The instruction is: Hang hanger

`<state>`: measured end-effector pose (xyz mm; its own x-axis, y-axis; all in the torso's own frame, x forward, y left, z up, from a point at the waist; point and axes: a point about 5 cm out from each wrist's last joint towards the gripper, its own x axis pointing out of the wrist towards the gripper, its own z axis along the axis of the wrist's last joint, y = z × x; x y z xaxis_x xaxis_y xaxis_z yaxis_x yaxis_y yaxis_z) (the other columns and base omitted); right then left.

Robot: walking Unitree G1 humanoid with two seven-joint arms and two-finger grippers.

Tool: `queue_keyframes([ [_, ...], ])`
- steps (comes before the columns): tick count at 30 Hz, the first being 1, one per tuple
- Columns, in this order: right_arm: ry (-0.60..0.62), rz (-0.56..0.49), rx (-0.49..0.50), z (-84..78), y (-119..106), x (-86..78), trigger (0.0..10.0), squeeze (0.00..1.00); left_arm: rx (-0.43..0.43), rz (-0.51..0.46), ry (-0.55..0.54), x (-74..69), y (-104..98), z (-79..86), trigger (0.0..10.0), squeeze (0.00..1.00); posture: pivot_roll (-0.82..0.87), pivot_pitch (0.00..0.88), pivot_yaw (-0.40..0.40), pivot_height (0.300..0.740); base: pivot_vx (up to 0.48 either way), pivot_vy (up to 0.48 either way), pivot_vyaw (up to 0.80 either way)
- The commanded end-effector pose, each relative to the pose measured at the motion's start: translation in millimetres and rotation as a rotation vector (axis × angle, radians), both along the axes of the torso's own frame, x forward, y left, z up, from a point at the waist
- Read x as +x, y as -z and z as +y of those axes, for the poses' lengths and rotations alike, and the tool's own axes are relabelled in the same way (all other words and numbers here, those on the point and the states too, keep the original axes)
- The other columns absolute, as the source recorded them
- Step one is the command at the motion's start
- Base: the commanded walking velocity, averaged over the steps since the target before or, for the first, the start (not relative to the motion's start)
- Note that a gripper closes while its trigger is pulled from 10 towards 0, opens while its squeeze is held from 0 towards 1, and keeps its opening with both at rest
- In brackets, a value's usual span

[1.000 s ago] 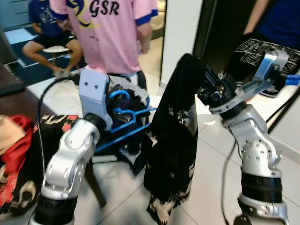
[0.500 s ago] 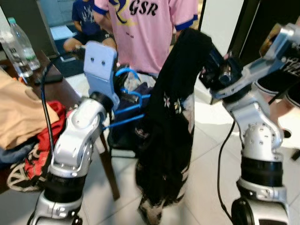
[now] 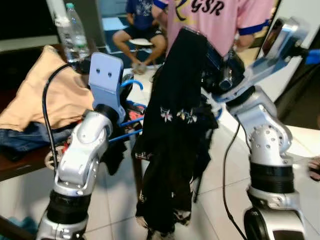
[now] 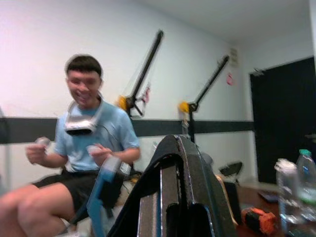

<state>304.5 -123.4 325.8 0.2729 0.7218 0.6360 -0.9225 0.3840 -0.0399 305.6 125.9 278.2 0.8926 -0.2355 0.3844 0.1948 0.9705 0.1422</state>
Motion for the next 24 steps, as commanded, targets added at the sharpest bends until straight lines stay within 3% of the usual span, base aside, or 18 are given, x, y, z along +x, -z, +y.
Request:
queue_keyframes([
  [1, -0.007, -0.022, -0.015, 6.0, -3.8, 0.1, 0.0, 0.00, 0.017, -0.007, -0.041, -0.9, -2.6, 10.9, 10.0, 0.00, 0.06, 0.000, -0.043, 0.740, 0.000, 0.000, 0.63],
  [11, -0.005, -0.068, -0.046, 16.5, -18.0, 8.1, 0.0, 0.00, -0.018, -0.038, -0.054, -2.5, -13.4, 15.6, 10.0, 0.00, 0.07, 0.000, -0.057, 0.740, 0.000, 0.000, 0.63],
  [17, -0.004, -0.127, -0.053, 21.9, -38.3, 15.0, 0.0, 0.00, 0.000, -0.112, -0.047, -10.1, -32.5, 19.0, 10.0, 0.00, 0.11, 0.000, -0.080, 0.740, 0.000, 0.000, 0.62],
  [18, 0.008, -0.129, -0.065, 26.4, -41.5, 18.0, 10.0, 0.00, 0.010, -0.132, -0.035, -13.2, -36.3, 18.7, 10.0, 0.00, 0.12, 0.000, -0.085, 0.740, 0.304, 0.000, 0.00],
  [24, 0.029, -0.128, -0.112, 37.7, -43.7, 23.8, 10.0, 0.00, 0.014, -0.154, -0.024, -18.7, -39.0, 18.9, 10.0, 0.00, 0.13, 0.000, -0.102, 0.740, 0.328, 0.000, 0.00],
])
